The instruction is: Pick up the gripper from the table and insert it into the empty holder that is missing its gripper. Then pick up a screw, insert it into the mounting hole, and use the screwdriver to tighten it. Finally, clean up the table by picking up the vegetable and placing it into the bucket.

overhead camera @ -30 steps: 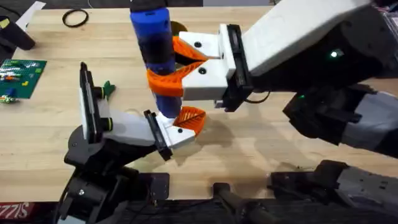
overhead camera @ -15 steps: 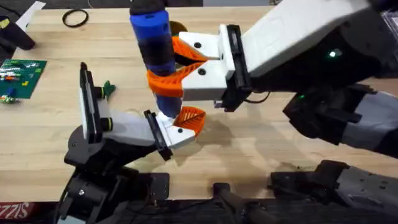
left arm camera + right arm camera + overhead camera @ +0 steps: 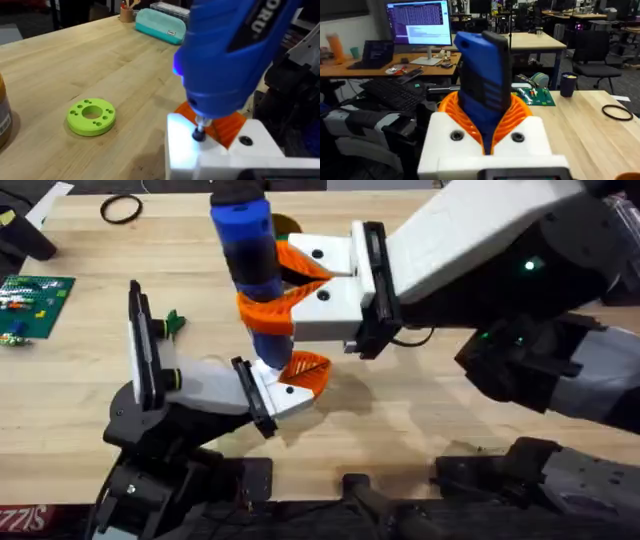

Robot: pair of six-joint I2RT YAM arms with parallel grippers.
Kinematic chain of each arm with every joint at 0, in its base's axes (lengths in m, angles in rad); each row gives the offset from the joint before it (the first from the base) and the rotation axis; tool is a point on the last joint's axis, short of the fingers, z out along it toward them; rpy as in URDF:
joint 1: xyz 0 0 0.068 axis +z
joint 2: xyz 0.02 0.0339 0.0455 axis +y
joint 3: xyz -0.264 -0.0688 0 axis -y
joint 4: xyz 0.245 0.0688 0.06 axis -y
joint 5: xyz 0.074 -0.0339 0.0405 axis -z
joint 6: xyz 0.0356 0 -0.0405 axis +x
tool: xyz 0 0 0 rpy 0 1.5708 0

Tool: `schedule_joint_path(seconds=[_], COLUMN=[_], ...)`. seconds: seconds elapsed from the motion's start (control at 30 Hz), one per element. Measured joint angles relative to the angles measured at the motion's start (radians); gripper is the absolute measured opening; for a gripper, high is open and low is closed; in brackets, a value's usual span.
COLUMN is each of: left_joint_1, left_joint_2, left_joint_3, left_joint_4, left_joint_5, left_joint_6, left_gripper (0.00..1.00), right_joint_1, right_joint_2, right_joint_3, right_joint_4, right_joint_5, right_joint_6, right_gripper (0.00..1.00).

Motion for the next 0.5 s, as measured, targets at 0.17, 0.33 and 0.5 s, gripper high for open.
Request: schedule_joint_path(seconds=[0.17,0.33,0.5], left_joint_1=[0.0,0.0,0.0], left_joint_2=[0.0,0.0,0.0], left_joint_3=[0.0,0.0,0.0], left_joint_4=[0.0,0.0,-0.001], left_joint_5=[0.0,0.0,0.0], left_joint_6=[0.0,0.0,-0.001], left_gripper=[0.015,0.015,0.015], right_joint_1=[0.0,0.0,0.0], right_joint_2=[0.0,0.0,0.0], right_joint_3=[0.0,0.0,0.0], right_joint_4=[-0.002,-0.003,-0.014], right_joint_5=[0.001,0.004,0.007], right_joint_6=[0.0,0.0,-0.001], right_gripper=[0.039,0.039,0.039])
